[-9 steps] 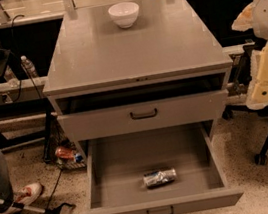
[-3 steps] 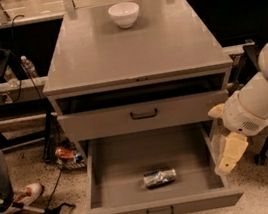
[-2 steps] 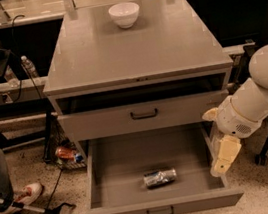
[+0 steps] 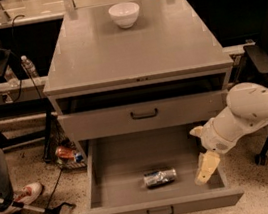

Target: Pick redbull can from middle drawer and place on counter

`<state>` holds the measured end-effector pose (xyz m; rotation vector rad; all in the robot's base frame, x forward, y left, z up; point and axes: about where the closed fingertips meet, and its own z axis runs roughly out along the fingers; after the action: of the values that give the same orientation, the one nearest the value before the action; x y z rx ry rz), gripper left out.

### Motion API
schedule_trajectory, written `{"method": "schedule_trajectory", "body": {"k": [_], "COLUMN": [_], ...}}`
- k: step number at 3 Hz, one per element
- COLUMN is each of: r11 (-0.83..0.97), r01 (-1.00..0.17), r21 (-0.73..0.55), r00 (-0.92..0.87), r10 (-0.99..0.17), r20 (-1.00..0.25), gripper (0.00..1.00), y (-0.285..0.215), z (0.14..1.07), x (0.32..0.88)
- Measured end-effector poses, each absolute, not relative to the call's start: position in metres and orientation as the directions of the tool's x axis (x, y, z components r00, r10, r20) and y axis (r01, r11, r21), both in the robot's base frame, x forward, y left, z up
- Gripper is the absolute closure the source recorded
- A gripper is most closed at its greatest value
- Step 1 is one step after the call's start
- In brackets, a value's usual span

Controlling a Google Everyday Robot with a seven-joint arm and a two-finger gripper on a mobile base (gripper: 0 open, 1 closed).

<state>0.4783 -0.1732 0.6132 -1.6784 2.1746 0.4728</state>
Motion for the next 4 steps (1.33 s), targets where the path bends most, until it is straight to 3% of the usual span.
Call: {"method": "schedule_trajectory", "body": {"k": [1,2,4], "r11": [0.294,0.294,0.209], "r01": [-0.954,-0.954,-0.977], "r21": [0.061,0.061,-0.04], "r00": [-0.283,-0.283,-0.148], "r10": [-0.812,-0.812,-0.802], "r20": [-0.51,-0.51,-0.579], "gripper": [0.0,0.0,0.0], "y": [-0.163,-0.163,-0.142], "z": [0.546,0.546,0.507], "x": [0.5,0.5,0.53]}}
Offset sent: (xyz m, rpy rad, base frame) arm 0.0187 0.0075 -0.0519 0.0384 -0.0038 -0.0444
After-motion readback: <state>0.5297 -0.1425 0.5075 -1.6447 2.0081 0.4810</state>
